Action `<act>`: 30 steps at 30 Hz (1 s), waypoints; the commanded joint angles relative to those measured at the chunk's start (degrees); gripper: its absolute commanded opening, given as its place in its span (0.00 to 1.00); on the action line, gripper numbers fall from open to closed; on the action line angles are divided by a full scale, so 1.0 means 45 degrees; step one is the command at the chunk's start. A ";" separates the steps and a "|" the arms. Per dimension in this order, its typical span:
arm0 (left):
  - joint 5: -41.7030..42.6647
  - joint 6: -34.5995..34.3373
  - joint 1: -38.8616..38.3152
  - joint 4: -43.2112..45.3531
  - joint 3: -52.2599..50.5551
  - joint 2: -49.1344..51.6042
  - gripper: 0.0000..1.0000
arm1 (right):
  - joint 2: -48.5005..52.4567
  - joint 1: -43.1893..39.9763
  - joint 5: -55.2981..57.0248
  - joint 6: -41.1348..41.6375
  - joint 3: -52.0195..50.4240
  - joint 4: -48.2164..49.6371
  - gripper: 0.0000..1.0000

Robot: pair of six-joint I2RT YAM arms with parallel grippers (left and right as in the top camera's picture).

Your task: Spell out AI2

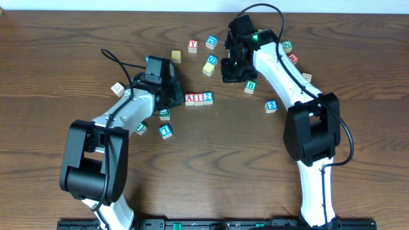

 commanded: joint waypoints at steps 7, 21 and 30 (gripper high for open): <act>-0.0083 0.0733 -0.0573 0.0335 -0.0092 0.0335 0.07 | -0.0175 0.0034 0.0015 -0.0175 0.0155 -0.0029 0.01; 0.0311 0.0738 -0.0563 0.0646 -0.0092 0.0588 0.08 | -0.0175 0.0034 0.0170 -0.0350 0.0155 -0.0024 0.01; 0.0894 0.0879 -0.0563 0.0627 -0.0092 0.0588 0.07 | -0.0175 0.0034 0.0209 -0.0350 0.0155 -0.0024 0.01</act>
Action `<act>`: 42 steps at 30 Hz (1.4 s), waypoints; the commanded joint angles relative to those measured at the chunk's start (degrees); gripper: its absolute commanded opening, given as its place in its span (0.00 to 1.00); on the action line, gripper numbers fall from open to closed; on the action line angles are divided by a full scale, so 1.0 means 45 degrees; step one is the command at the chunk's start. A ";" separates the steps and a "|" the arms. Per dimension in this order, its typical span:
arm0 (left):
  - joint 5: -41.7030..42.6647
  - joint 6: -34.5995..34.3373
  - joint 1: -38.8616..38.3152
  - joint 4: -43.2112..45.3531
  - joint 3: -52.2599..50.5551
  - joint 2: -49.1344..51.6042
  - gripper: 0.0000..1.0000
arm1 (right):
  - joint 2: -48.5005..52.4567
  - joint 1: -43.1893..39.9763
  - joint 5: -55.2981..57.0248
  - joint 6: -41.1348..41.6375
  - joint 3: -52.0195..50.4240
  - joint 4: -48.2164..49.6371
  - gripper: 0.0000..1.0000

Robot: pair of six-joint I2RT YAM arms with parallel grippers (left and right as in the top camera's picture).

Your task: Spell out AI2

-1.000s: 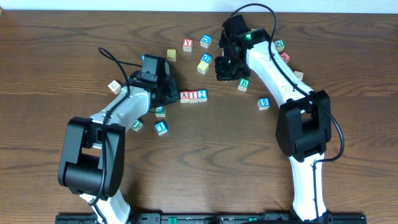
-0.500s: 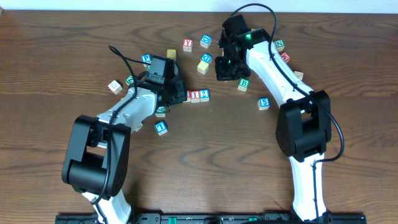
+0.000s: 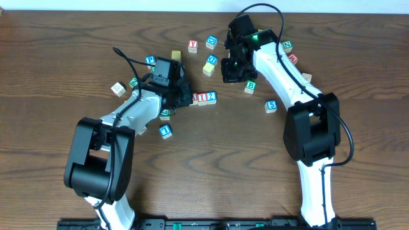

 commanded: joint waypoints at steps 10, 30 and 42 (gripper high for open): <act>0.0393 0.0321 0.0005 -0.0083 -0.0087 0.0321 0.07 | -0.0175 0.0034 0.0117 -0.0175 0.0155 0.0005 0.01; 0.0967 0.0845 -0.0058 0.0262 -0.0092 0.0321 0.08 | -0.0175 0.0034 0.0126 -0.0175 0.0155 0.0083 0.02; 0.0957 0.1132 -0.0554 0.0685 -0.0087 0.0321 0.08 | -0.0175 0.0034 0.0165 -0.0175 0.0155 0.0092 0.02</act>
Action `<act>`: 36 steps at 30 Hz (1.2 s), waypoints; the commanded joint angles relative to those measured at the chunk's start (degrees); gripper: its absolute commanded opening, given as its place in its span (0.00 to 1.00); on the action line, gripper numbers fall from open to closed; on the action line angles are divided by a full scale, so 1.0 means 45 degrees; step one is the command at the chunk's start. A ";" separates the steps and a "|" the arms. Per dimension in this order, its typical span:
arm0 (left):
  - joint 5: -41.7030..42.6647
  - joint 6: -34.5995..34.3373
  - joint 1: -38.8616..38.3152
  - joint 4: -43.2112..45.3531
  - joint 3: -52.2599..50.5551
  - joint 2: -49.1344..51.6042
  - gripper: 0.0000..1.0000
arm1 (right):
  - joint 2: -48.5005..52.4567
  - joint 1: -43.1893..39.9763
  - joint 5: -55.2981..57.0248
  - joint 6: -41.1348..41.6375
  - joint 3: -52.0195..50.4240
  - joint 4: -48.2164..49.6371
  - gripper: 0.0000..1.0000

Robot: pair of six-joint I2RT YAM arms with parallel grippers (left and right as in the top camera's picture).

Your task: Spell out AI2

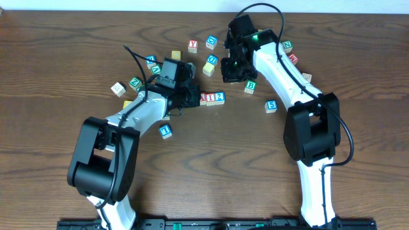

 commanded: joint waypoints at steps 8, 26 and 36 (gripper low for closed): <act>0.0141 0.0277 0.0058 0.0146 -0.0087 0.0219 0.07 | -0.0175 0.0039 0.0146 -0.0165 0.0155 0.0219 0.02; 0.0151 -0.0408 0.1195 -0.1909 0.0102 -0.2220 0.07 | -0.0175 0.0151 -0.0389 -0.0141 0.0729 0.0408 0.02; -0.1409 -0.2472 0.1035 -0.3172 -0.0102 -0.1753 0.07 | -0.0141 0.0253 -0.0087 0.1190 0.0175 -0.0005 0.01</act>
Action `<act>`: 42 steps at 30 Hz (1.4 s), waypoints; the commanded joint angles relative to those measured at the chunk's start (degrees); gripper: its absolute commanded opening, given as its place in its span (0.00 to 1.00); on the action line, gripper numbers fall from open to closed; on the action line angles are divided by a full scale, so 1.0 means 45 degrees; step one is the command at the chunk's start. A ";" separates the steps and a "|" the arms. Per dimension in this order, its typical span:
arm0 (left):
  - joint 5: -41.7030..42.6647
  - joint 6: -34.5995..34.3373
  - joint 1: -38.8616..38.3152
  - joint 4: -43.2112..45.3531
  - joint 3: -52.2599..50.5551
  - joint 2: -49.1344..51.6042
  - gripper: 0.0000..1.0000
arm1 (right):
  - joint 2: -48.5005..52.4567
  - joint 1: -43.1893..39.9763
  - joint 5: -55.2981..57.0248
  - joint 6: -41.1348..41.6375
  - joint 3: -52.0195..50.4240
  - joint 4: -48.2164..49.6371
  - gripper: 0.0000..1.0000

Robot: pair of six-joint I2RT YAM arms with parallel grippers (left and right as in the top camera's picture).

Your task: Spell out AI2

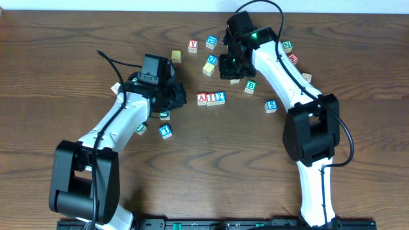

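Observation:
Three blocks stand side by side in a row at mid table: a red A [202, 98], a red I [211, 98] and a blue 2 [220, 97], reading AI2 from the overhead view. My left gripper [179, 99] lies just left of the A, a small gap apart, fingers pointing at the row; its jaws merge into one dark mass. My right gripper [229, 70] hangs over the table behind the row, near a yellow block [210, 64]; its jaws are hidden under the wrist.
Loose blocks lie around: a Y [192, 45] and a blue one [211, 42] at the back, a green B [250, 86] and blue 5 [271, 105] to the right, a blue 1 [165, 131] and green ones [140, 128] near the left arm.
My left gripper has drawn back to the left, away from the A, and the whole A block shows again. The row stays put. The right gripper sits slightly further back and left.
At first the row AI2 stood further left with my left gripper against its A end. At the two later moments the row and gripper lay step by step further right. Now the gripper is off the row, which rests at its rightmost place.

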 commanded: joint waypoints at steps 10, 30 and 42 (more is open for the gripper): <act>-0.1307 -0.0685 -0.0063 0.0646 -0.0107 0.1307 0.07 | -0.0141 0.0578 0.0408 0.0724 -0.1617 0.0563 0.01; -0.1248 -0.0602 -0.0680 0.1647 -0.0107 0.1724 0.07 | -0.0141 0.0641 0.0957 0.0962 -0.2409 0.1127 0.01; -0.1243 -0.0597 -0.0597 0.1676 -0.0107 0.1724 0.07 | -0.0262 0.0622 0.0238 0.0860 -0.2390 0.1258 0.01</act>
